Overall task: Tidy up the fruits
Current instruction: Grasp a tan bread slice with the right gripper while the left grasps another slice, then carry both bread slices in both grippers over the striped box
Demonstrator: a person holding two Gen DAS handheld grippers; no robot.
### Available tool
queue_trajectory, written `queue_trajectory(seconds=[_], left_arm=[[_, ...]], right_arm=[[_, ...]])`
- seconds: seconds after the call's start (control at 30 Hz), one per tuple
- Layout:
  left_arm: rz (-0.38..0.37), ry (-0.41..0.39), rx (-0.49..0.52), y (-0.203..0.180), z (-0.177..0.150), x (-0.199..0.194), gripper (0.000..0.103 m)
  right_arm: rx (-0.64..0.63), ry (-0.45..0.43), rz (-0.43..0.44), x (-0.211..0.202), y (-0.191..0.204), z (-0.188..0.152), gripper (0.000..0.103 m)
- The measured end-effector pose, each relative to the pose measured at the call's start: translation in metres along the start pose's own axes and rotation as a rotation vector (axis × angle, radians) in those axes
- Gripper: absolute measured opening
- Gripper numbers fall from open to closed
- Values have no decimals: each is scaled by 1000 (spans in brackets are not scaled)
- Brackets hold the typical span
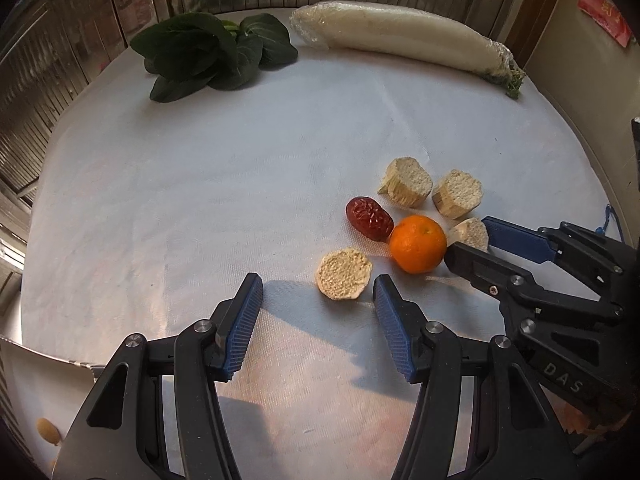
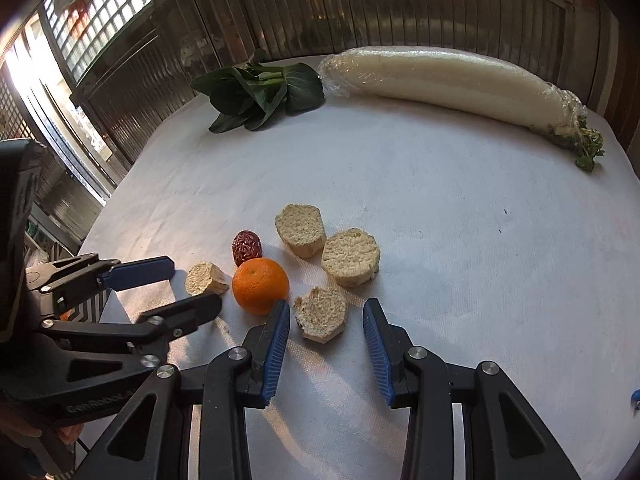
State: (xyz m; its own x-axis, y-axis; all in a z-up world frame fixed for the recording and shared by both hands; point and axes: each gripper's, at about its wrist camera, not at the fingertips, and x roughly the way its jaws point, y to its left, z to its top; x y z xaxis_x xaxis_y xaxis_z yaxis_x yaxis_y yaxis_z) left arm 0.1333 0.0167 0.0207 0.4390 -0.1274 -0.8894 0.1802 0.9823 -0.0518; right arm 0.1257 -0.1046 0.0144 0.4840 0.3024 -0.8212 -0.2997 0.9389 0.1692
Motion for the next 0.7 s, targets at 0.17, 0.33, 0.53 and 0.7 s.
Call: queue_trajectory(seconds=[0.17,0.33,0.53,0.7], left_arm=[[-2,-16,14,-2,1,1,38],[0,-18,24,-5,-1,-3,26],[11,-28,-3,0,-10,-18,26],[20,-42,-11,1,-19,-37,26]], right_arm=[[14,-1,0,-2,-1,-2,27],[41,-10,5,-8,-4,-7,27],[53,-26,1,-24,-4,-16,27],[53,-31,1,-37,0,-23,27]])
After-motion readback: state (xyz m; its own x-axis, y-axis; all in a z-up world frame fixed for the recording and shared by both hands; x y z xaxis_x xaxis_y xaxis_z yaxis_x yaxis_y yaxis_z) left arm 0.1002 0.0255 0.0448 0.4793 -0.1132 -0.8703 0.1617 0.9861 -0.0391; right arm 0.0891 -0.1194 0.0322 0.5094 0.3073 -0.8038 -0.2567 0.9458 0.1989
